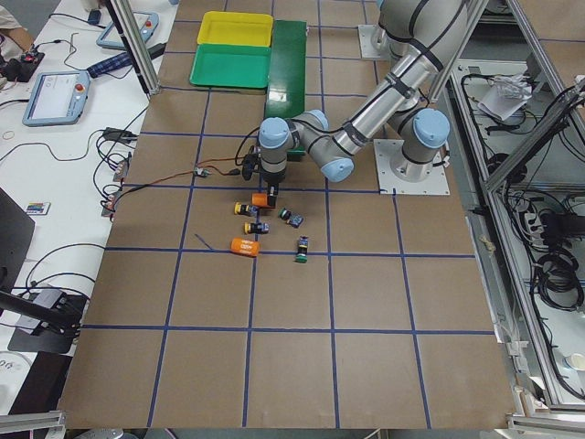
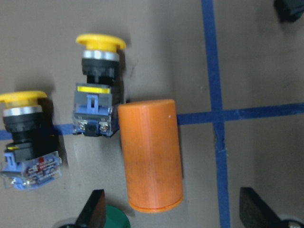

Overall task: Sort buttons by color to trays
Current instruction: 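Reach the left gripper down and grasp an orange cylinder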

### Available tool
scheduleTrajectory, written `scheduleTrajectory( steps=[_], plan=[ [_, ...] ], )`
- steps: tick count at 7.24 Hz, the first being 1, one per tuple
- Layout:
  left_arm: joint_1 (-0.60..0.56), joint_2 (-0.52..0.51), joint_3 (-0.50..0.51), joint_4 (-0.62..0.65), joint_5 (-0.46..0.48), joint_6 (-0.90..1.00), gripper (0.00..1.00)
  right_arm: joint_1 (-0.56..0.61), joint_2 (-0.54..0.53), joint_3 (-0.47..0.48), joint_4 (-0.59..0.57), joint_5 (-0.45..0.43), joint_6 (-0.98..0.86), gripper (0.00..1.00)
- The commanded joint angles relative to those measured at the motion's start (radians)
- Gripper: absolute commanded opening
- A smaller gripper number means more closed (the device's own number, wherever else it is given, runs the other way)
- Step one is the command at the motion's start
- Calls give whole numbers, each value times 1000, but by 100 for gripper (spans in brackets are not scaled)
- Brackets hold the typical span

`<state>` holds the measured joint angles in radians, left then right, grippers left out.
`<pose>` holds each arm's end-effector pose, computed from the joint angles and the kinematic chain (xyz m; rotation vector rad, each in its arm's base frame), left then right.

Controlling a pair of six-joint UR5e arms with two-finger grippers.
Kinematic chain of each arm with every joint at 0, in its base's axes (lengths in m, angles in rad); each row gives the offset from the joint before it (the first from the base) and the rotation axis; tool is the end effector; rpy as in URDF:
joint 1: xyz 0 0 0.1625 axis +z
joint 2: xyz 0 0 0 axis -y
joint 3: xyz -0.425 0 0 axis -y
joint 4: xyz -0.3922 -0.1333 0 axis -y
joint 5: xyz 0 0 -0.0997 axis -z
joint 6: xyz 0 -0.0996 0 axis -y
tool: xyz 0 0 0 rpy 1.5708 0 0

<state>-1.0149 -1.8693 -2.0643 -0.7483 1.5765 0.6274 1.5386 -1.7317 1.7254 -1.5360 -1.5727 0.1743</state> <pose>0.1528 -0.4974 0.1930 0.1114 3.1177 -0.0345 0.1195 -0.4250 0.4821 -0.3233 -3.1207 -0.0444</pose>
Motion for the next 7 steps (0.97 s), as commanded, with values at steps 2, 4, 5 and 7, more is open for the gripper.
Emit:
scheduleTrajectory(
  steps=[2, 4, 5, 7],
  plan=[
    [2, -31, 6, 9, 2, 2, 43, 0, -5, 0, -1, -1, -3, 100],
    [-14, 1, 33, -5, -1, 0, 34, 0, -5, 0, -1, -3, -1, 100],
    [-48, 21, 80, -41, -13, -1, 34, 0, -5, 2, -1, -3, -1, 100],
    [-217, 91, 160, -222, -21, 24, 34, 2, -8, 6, 0, -1, 5, 100]
  ],
)
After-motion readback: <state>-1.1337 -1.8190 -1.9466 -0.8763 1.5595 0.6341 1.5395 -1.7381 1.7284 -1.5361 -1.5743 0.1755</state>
